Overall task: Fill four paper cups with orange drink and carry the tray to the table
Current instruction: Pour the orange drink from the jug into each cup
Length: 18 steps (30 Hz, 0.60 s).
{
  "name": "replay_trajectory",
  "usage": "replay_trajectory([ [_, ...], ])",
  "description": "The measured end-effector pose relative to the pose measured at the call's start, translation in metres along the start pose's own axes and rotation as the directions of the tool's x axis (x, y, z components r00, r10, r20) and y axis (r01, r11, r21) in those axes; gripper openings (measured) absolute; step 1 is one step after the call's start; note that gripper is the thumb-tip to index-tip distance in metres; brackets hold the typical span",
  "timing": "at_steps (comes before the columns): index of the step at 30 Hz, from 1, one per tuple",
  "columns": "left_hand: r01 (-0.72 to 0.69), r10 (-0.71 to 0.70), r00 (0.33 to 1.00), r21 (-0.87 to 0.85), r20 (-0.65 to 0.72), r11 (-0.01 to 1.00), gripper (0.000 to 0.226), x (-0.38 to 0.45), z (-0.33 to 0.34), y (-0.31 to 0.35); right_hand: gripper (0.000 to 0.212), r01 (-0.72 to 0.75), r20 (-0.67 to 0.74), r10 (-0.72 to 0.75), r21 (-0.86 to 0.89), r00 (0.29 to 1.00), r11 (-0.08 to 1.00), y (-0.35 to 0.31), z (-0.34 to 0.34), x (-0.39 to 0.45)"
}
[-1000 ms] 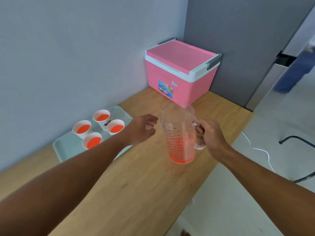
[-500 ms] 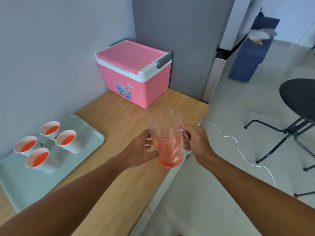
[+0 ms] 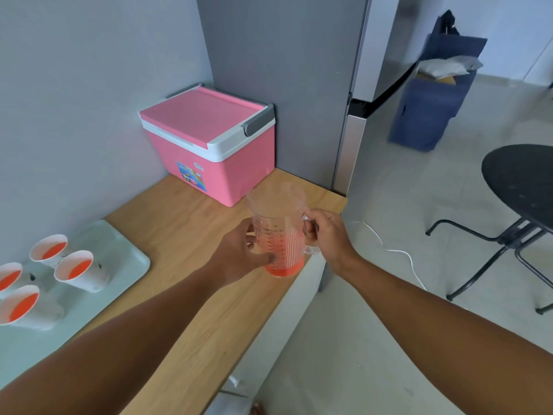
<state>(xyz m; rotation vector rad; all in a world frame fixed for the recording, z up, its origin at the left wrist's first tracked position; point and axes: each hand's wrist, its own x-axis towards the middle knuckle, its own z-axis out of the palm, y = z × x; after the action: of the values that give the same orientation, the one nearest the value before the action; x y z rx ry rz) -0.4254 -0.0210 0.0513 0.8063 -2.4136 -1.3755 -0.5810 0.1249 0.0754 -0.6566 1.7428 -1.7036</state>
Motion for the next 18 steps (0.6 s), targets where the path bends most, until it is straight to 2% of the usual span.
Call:
replay_trajectory([
  [13,-0.021,0.017,0.995,-0.029,-0.102,0.999,0.077,0.104,-0.011,-0.005,0.045,0.015,-0.003,-0.016,-0.128,1.0,0.992,-0.006,-0.003,0.116],
  [18,0.013,-0.013,0.992,0.004,-0.128,1.0,0.084,0.136,-0.014,-0.013,0.037,-0.048,0.029,0.053,-0.157,0.998,0.986,-0.005,-0.006,0.15],
])
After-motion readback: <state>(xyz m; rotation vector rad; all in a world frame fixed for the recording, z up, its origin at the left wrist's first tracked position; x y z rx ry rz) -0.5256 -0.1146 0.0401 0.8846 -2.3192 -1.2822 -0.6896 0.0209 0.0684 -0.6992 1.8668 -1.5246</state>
